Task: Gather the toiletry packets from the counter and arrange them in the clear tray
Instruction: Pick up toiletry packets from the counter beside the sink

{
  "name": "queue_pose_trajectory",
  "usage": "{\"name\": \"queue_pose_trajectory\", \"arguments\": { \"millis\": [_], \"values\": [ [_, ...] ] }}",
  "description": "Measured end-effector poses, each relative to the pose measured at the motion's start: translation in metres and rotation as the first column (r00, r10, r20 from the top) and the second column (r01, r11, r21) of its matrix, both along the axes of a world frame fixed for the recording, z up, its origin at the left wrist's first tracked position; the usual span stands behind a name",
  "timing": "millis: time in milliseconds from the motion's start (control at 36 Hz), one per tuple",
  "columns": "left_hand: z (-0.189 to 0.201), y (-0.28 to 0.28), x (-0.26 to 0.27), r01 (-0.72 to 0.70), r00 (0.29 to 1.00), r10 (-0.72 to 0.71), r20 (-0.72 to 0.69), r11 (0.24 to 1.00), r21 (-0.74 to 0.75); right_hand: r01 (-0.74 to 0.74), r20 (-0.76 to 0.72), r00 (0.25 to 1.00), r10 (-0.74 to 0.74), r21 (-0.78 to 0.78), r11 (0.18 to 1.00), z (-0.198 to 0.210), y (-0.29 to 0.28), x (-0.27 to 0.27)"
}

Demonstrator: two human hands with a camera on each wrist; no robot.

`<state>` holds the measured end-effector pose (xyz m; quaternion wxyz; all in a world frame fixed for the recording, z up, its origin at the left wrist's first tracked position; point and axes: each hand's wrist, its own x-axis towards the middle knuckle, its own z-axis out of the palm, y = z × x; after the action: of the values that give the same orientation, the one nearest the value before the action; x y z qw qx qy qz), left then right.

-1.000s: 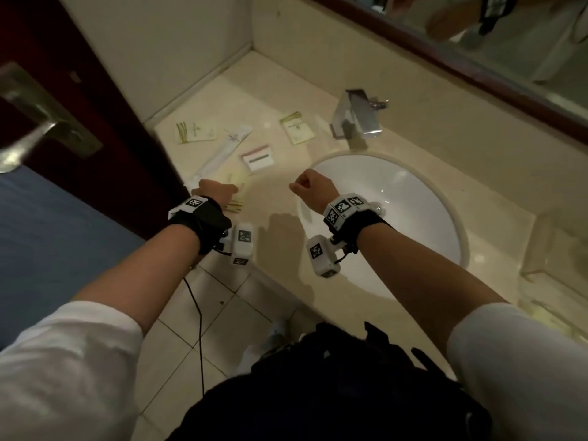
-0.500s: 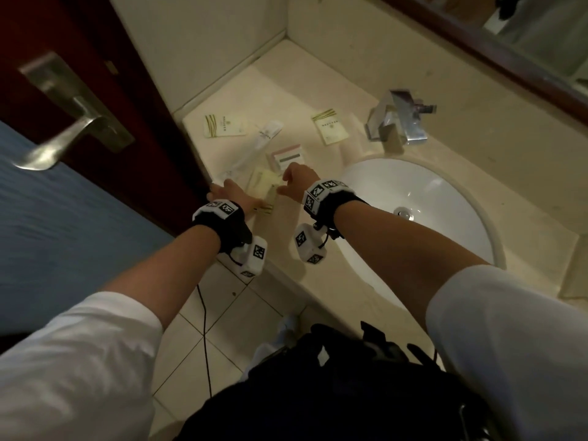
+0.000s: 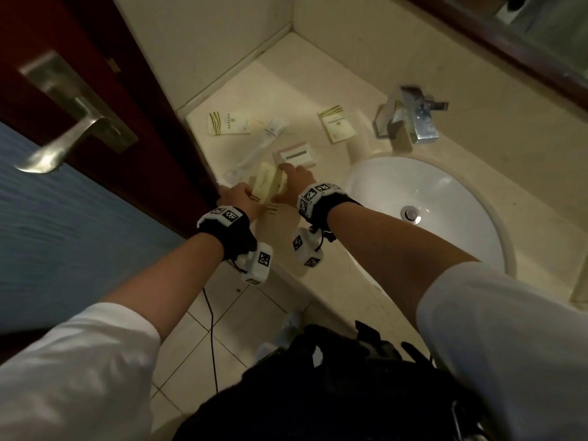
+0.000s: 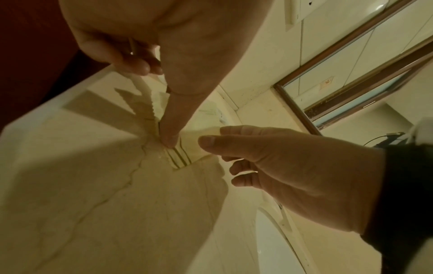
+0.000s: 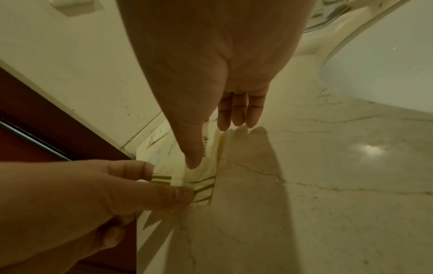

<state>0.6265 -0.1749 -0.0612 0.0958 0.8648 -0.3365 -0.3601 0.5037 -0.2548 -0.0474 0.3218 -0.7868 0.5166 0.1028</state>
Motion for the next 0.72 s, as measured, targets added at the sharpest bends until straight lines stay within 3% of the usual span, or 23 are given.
{"name": "queue_pose_trajectory", "arguments": {
  "millis": [250, 361, 500, 639, 722],
  "values": [
    [-0.002, 0.014, 0.004, -0.075, 0.994, 0.050, -0.094, 0.958, -0.278, 0.093, 0.005, 0.996, -0.092, -0.034, 0.995, 0.005, -0.005, -0.005],
    [0.004, 0.017, 0.006, -0.186, 0.957, 0.105, -0.271, 0.938, -0.293, 0.083, 0.071, 0.994, -0.084, 0.009, 0.996, 0.007, -0.005, -0.015],
    [0.014, 0.014, 0.009, -0.294, 0.855, 0.144, -0.498, 0.926, -0.238, 0.134, 0.202, 0.965, -0.168, 0.172, 0.976, 0.011, -0.002, -0.032],
    [0.024, 0.009, 0.000, -0.432, 0.687, 0.198, -0.699, 0.885, -0.174, 0.281, 0.353, 0.815, -0.460, 0.454, 0.846, 0.015, 0.010, -0.057],
    [0.030, 0.005, -0.014, -0.452, 0.619, 0.170, -0.767, 0.875, -0.171, 0.312, 0.401, 0.737, -0.544, 0.513, 0.800, 0.018, 0.015, -0.075]
  ]
}}
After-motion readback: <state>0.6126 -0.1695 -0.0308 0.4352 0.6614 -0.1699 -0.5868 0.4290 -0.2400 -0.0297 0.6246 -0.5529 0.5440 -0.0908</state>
